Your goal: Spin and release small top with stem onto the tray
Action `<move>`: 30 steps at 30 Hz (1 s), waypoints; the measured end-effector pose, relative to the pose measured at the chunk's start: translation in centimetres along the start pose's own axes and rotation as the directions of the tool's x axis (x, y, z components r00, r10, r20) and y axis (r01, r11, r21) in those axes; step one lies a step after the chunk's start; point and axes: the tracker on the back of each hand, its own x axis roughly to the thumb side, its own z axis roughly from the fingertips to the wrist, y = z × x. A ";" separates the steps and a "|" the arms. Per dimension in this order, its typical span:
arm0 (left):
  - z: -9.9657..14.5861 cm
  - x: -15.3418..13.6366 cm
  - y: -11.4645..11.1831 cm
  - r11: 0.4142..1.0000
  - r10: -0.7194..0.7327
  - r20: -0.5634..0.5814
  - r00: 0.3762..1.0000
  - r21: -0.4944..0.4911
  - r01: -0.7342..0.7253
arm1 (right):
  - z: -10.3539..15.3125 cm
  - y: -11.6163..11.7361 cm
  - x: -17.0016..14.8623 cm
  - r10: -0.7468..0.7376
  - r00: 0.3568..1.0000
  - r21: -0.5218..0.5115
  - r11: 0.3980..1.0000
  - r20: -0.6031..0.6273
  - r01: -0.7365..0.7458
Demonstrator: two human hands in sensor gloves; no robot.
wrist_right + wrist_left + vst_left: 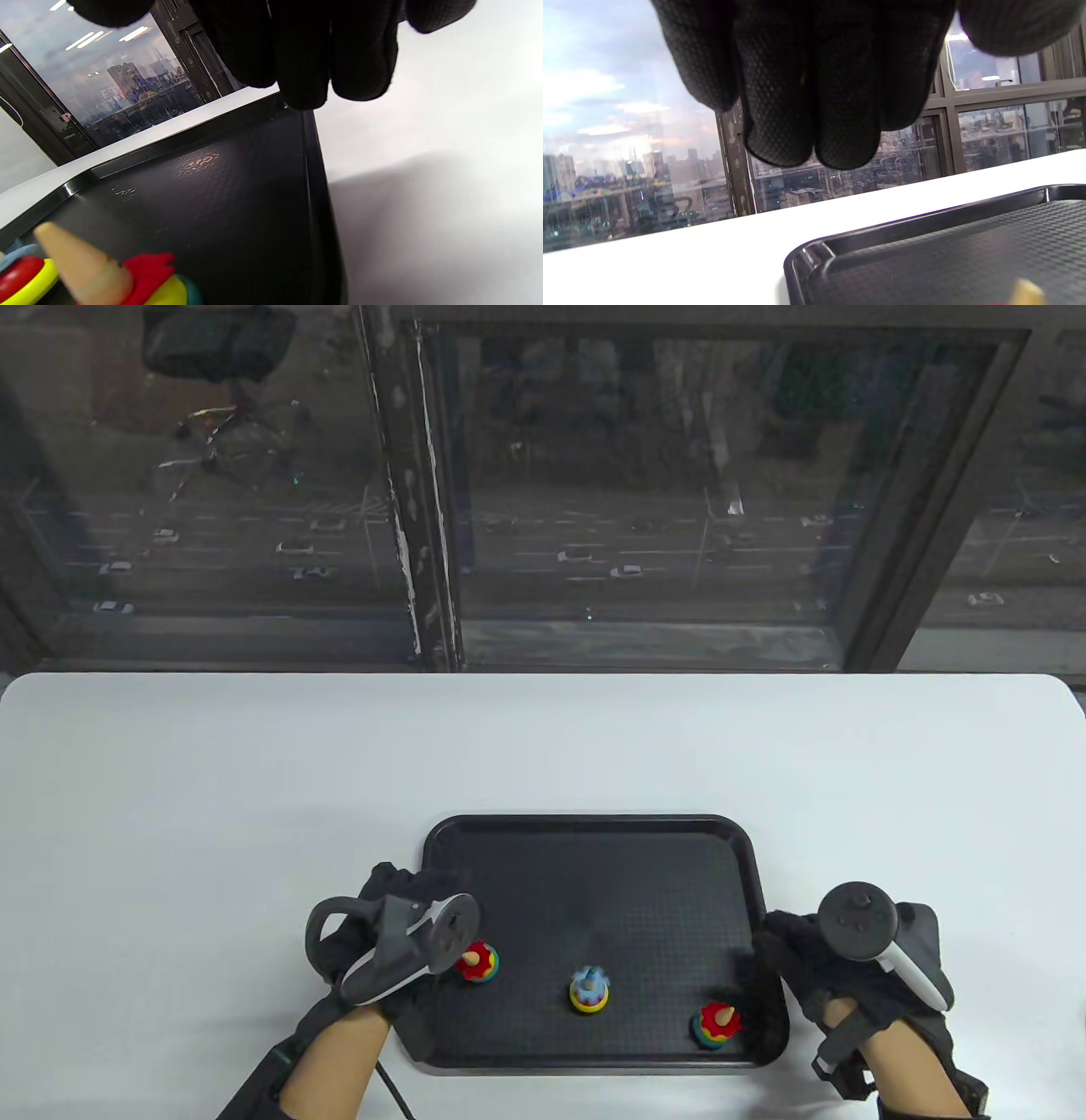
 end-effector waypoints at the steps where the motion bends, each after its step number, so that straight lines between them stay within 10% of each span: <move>1: 0.4 -0.4 -0.2 1.000 0.012 -0.013 1.000 -0.003 -0.012 | 0.0 0.0 0.0 0.002 1.000 -0.001 1.000 0.000 -0.002; 13: 2.3 -4.1 -1.6 0.971 0.234 -0.143 0.962 -0.018 -0.239 | 0.1 -0.9 -0.3 0.006 1.000 -0.062 0.998 0.030 -0.004; 30: 1.9 -4.7 -5.5 0.894 0.300 -0.179 0.937 -0.289 -0.341 | 0.1 -0.5 -0.9 -0.012 1.000 -0.048 0.999 0.026 0.013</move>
